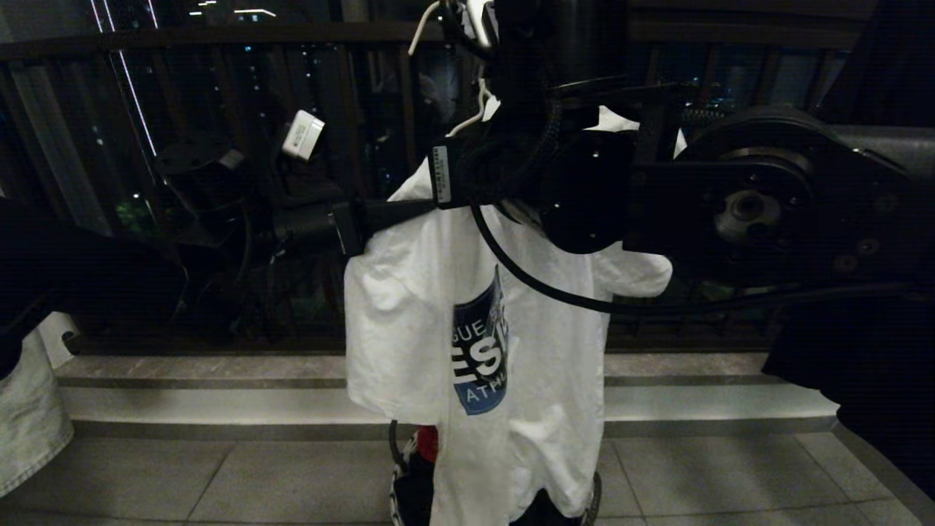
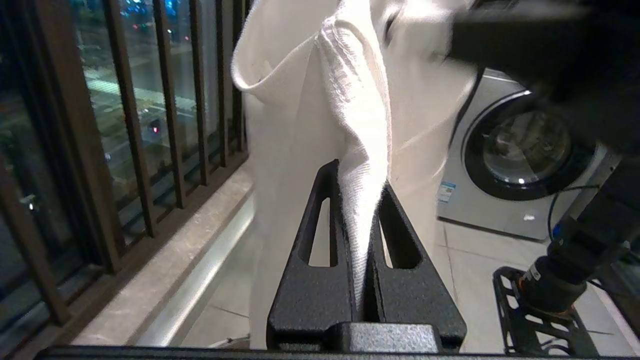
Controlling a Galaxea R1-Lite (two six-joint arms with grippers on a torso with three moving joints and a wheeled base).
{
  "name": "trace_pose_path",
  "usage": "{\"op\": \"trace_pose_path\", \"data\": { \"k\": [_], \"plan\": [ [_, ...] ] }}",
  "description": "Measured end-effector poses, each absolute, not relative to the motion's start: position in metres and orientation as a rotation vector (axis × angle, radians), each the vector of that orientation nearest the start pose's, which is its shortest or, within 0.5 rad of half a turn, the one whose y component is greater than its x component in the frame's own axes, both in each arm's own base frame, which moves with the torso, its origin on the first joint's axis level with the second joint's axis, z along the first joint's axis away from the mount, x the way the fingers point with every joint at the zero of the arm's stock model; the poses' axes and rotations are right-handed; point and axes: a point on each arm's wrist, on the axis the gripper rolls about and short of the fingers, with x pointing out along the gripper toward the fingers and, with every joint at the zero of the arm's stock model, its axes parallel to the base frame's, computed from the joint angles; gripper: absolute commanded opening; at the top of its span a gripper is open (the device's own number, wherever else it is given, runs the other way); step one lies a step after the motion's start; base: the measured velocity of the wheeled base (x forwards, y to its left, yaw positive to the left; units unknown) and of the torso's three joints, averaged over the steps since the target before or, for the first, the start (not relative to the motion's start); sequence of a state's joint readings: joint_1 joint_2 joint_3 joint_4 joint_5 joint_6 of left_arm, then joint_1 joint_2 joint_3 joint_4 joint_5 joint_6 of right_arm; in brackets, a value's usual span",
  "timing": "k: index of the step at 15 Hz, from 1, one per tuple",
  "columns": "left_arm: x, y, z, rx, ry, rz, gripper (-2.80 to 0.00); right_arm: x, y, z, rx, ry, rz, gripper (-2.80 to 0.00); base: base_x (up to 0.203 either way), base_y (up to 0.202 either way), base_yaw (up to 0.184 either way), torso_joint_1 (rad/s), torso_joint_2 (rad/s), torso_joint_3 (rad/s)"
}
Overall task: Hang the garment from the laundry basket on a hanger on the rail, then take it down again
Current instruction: Hang the clothes on the clothes rack
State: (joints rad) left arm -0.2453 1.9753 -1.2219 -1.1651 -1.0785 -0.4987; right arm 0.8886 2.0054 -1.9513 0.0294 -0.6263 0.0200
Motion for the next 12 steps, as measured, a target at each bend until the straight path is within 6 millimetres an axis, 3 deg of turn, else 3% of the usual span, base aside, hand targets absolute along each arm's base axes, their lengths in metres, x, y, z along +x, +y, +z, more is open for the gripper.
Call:
{"op": "trace_pose_path", "data": {
  "k": [8, 9, 12],
  "plan": [
    [0.363, -0.114, 0.242, -0.237, -0.045, -1.398, -2.80, 0.259, 0.299, 0.341, -0.022, 0.023, 0.263, -2.80, 0.000, 0.000, 0.000, 0.000, 0.00, 0.000],
    [0.363, -0.114, 0.242, -0.231, -0.040, -1.416, -2.80, 0.258, 0.300, 0.341, -0.027, 0.023, 0.264, 0.00, 0.000, 0.000, 0.000, 0.000, 0.00, 0.000],
    [0.362, -0.114, 0.243, -0.229, -0.039, -1.421, -2.80, 0.257, 0.300, 0.341, -0.032, 0.024, 0.267, 0.00, 0.000, 0.000, 0.000, 0.000, 0.00, 0.000]
  ]
}}
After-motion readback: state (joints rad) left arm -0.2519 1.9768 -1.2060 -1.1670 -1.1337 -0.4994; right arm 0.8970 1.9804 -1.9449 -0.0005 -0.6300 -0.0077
